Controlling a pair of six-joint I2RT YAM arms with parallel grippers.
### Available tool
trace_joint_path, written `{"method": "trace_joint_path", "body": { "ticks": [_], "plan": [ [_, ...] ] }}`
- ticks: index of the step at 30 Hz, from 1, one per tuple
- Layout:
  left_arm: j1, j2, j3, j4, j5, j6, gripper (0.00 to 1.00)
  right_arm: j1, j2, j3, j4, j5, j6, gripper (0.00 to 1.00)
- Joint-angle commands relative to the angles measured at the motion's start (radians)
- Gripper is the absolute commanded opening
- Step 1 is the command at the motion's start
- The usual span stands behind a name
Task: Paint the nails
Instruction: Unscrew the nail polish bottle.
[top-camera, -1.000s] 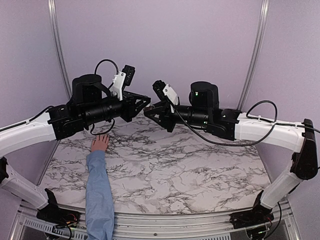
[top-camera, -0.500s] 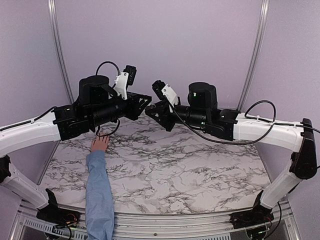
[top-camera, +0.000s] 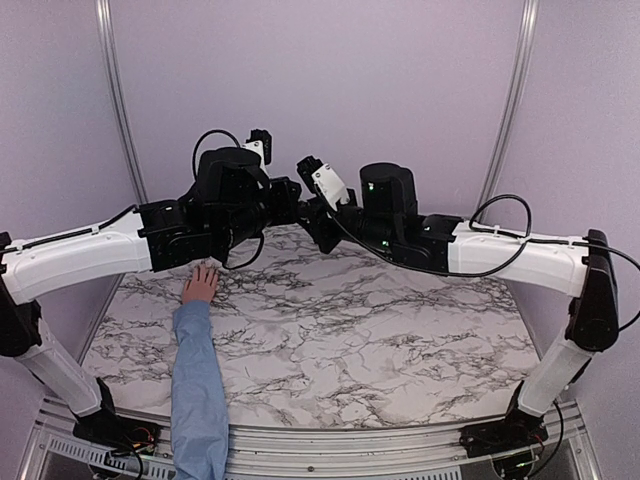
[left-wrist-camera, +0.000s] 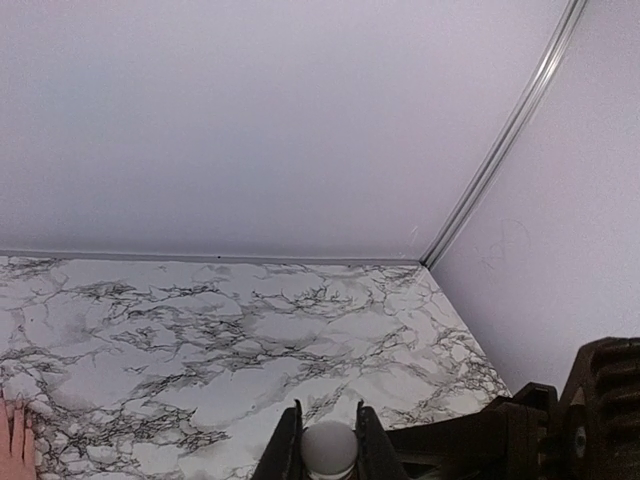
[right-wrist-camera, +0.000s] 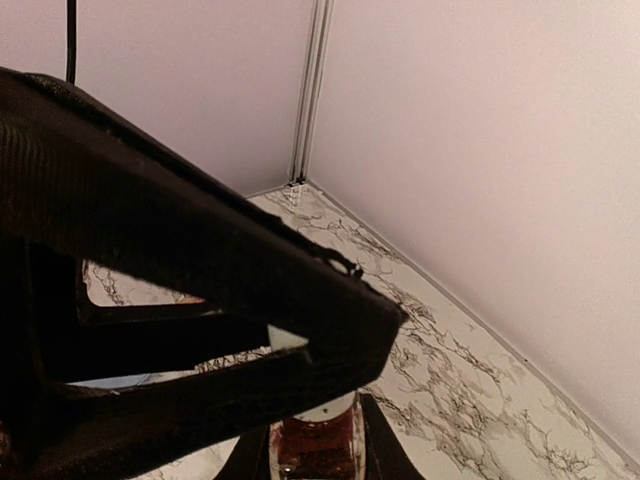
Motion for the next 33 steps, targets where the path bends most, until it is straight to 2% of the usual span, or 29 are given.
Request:
{"method": "trace_joint_path", "body": {
  "ticks": [1, 6, 18, 23, 29, 31, 33],
  "plan": [
    [-0.035, 0.044, 0.023, -0.13, -0.075, -0.069, 0.0, -0.017, 0.008, 0.092, 0.097, 0.118, 0.043, 0.0],
    [-0.042, 0.046, 0.033, -0.137, -0.088, -0.061, 0.02, -0.017, 0.016, 0.101, 0.104, 0.111, 0.062, 0.0],
    [-0.029, -0.028, 0.022, -0.138, -0.095, 0.033, 0.38, -0.024, -0.029, 0.026, 0.104, 0.075, 0.064, 0.0],
    [-0.023, -0.062, 0.02, -0.136, -0.077, 0.053, 0.46, -0.036, -0.064, -0.026, 0.106, 0.054, 0.075, 0.0],
    [0.013, -0.149, -0.018, -0.124, 0.035, 0.125, 0.5, -0.073, -0.123, -0.091, 0.116, -0.11, 0.081, 0.0],
    [0.045, -0.204, -0.059, -0.088, 0.16, 0.191, 0.53, -0.091, -0.143, -0.109, 0.122, -0.207, 0.086, 0.0],
    [0.086, -0.267, -0.132, -0.028, 0.342, 0.277, 0.58, -0.111, -0.161, -0.119, 0.124, -0.321, 0.097, 0.0]
  ]
}}
